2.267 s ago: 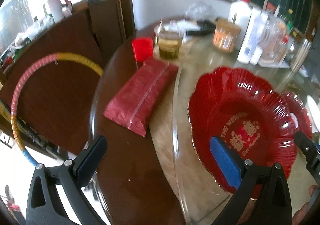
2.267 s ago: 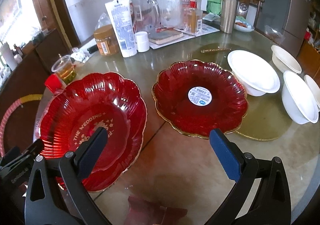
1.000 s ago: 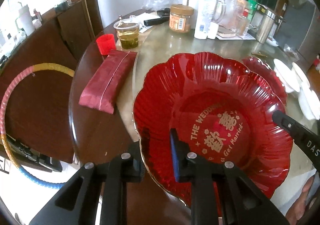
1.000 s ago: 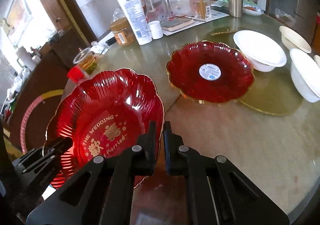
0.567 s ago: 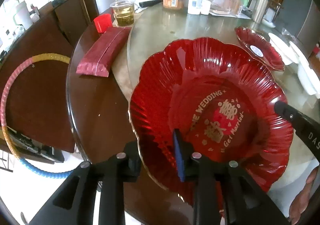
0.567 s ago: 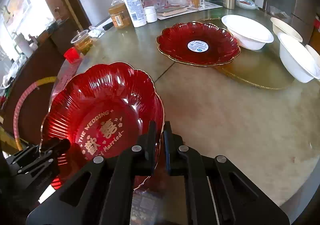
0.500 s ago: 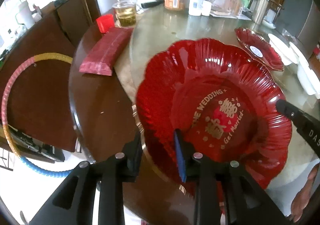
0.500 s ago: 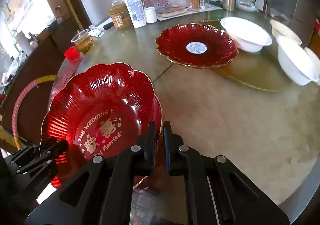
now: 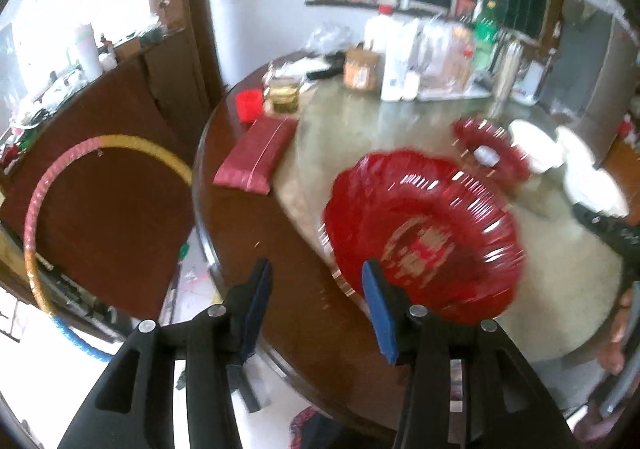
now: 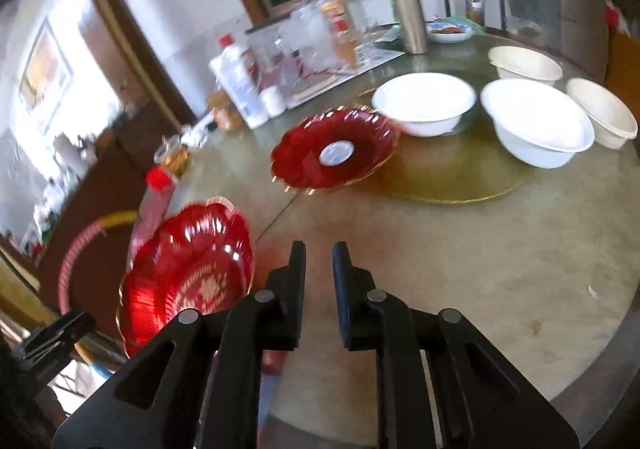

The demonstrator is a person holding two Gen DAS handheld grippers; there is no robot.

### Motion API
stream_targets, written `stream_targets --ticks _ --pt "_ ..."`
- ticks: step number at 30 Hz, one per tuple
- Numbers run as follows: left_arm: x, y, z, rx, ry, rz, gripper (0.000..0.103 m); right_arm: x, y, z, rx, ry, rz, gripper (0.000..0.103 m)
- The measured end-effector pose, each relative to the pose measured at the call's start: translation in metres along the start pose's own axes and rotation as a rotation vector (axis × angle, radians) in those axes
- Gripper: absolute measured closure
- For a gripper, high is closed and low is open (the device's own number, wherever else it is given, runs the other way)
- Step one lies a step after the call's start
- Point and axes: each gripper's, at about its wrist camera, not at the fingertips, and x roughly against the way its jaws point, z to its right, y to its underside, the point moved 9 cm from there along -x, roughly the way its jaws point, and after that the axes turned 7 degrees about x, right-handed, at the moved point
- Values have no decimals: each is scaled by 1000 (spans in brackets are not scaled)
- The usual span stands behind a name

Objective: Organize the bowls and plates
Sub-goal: 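Lift the large red bowl with the left gripper and set it down by the table edge, then move the left gripper to the small red plate rim and close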

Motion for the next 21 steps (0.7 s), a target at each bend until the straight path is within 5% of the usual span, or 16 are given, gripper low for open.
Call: stream_targets --ticks 4,8,14,21 --pt "17 -33 32 -11 94 50 24 -3 -21 18 -69 -51 6 89" --pt "7 -62 73 -39 131 34 24 -14 -41 37 -148 -110 0 89" --pt "-53 -89 132 -23 172 -142 24 -51 -65 64 -240 -171 -42 89" --pt "-117 -123 182 8 130 -249 24 -94 -87 83 -313 -195 -107 89"
